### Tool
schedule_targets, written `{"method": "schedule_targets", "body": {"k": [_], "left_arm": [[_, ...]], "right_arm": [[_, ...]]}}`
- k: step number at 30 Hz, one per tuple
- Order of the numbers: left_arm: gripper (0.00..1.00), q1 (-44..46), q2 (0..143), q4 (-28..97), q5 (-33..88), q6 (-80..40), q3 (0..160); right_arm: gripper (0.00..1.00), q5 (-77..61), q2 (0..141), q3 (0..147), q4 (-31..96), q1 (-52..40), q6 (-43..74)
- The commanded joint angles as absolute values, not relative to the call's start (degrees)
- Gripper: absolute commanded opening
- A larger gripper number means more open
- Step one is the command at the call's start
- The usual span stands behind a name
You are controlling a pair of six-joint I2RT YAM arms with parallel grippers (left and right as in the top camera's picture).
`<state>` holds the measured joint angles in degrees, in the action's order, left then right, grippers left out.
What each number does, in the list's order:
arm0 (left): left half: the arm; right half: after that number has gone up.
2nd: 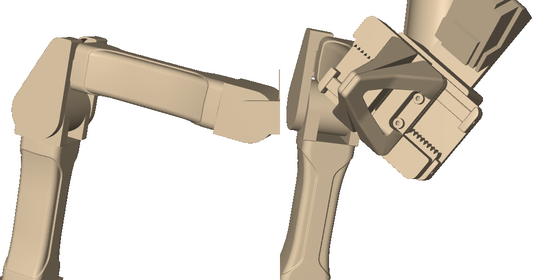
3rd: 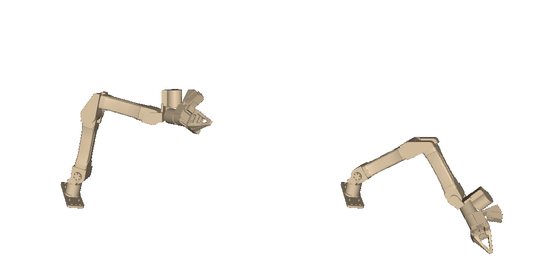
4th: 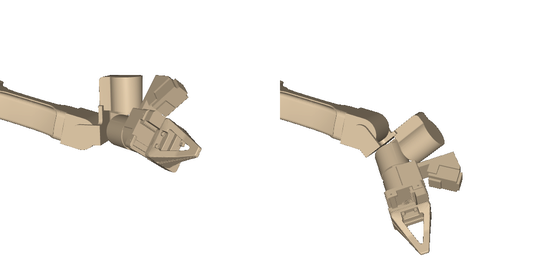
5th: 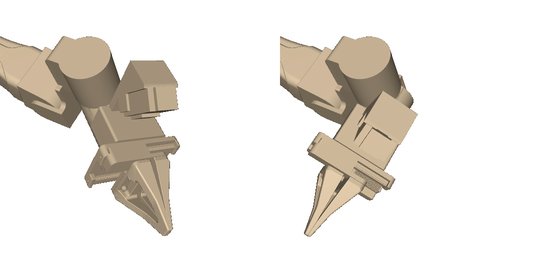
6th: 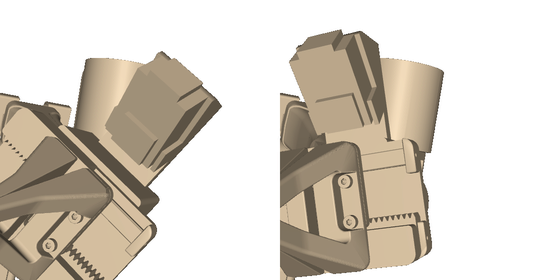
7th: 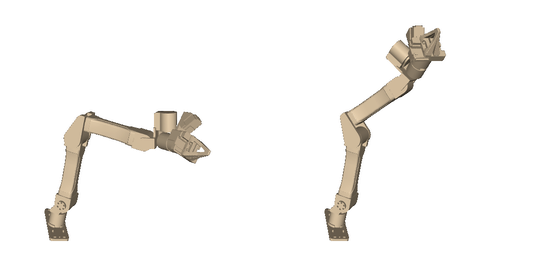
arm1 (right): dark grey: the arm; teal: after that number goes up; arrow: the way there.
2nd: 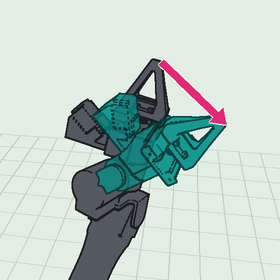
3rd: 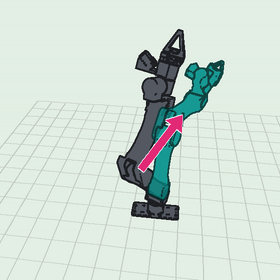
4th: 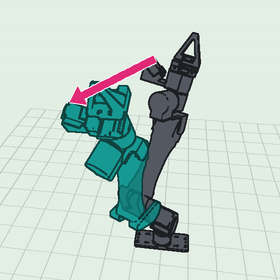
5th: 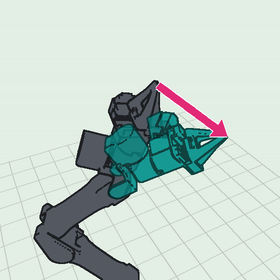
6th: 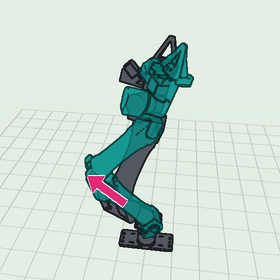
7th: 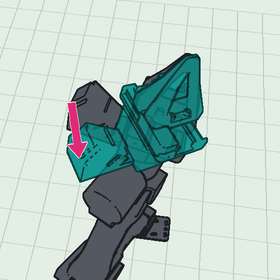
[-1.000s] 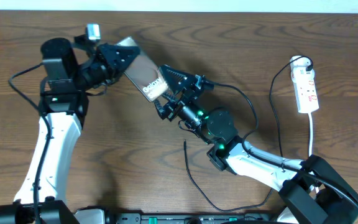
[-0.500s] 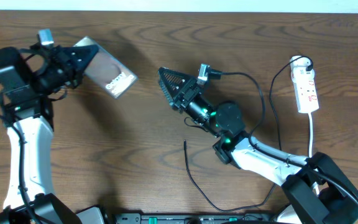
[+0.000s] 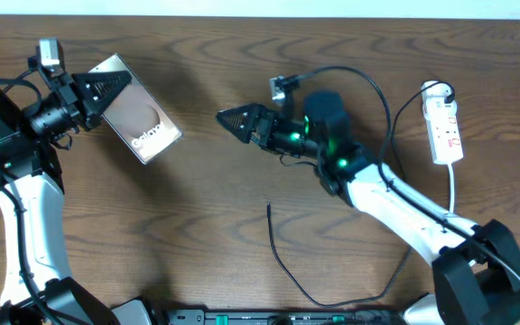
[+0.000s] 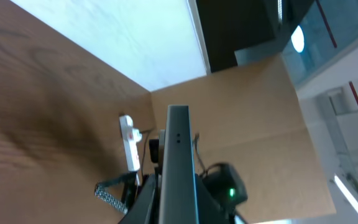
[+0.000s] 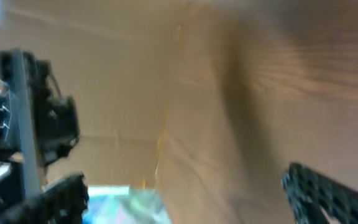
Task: Plug charger to phone and switch on socket
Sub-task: 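Move the right gripper down to the black cable on the table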
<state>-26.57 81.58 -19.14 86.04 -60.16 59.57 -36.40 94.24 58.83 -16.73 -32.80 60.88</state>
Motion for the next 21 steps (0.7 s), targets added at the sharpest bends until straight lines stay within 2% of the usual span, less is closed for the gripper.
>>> {"method": "schedule_targets", "body": {"k": [1,5,13,17,21], "left_arm": [[0.07,-26.8,81.6,-19.7,90.0,-60.1,60.2],[0.07,-26.8,81.6,-19.8,90.0,-59.8,60.2],[0.08,-26.8,81.6,-19.9,90.0,-59.6,60.2],[0.08,-26.8,81.6,-19.9,90.0,-59.6,60.2],[0.07,-26.8,81.6,-19.9,90.0,-59.6,60.2]], "right_arm": [[0.99,-39.1,93.9,64.2,-5.7,-33.3,50.0],[0.99,-38.7,93.9,64.8,2.8,-34.0,48.6],[0.99,-27.1,93.9,64.8,25.3,-36.0,48.6],[0.99,-22.5,93.9,64.8,30.2,-38.0,48.6],[0.99,-24.2,93.9,64.8,30.5,-39.2,48.7]]}}
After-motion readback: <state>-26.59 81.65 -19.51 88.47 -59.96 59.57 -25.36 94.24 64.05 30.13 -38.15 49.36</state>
